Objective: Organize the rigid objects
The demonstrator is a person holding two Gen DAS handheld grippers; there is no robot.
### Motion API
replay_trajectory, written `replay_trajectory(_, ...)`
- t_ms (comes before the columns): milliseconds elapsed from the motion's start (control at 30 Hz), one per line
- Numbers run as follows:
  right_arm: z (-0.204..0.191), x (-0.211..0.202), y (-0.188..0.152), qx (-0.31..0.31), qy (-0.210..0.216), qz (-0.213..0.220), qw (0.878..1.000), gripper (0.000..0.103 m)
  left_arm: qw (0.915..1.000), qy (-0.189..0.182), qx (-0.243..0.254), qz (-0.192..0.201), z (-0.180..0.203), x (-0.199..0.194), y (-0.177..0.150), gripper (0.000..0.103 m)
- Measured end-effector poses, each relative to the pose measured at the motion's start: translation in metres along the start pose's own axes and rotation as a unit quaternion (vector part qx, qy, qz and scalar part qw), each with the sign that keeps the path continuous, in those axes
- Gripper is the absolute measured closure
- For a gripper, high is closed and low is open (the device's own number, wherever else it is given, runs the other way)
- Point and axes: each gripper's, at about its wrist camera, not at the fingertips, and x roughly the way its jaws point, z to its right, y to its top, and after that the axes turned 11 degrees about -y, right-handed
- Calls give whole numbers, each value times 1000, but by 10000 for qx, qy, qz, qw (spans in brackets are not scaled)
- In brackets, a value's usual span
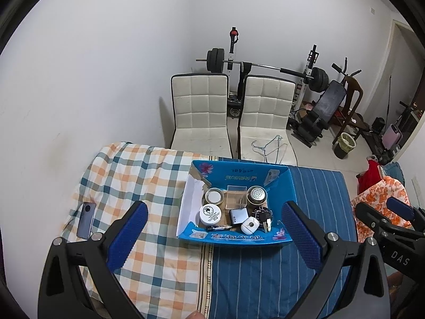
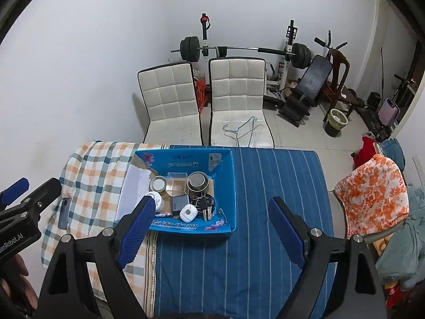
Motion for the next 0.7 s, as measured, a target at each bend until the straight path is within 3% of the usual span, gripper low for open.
replay_trajectory(700, -12, -3, -3, -33, 9, 12, 10000, 14, 10000, 30, -73, -2, -1, 3, -13, 0)
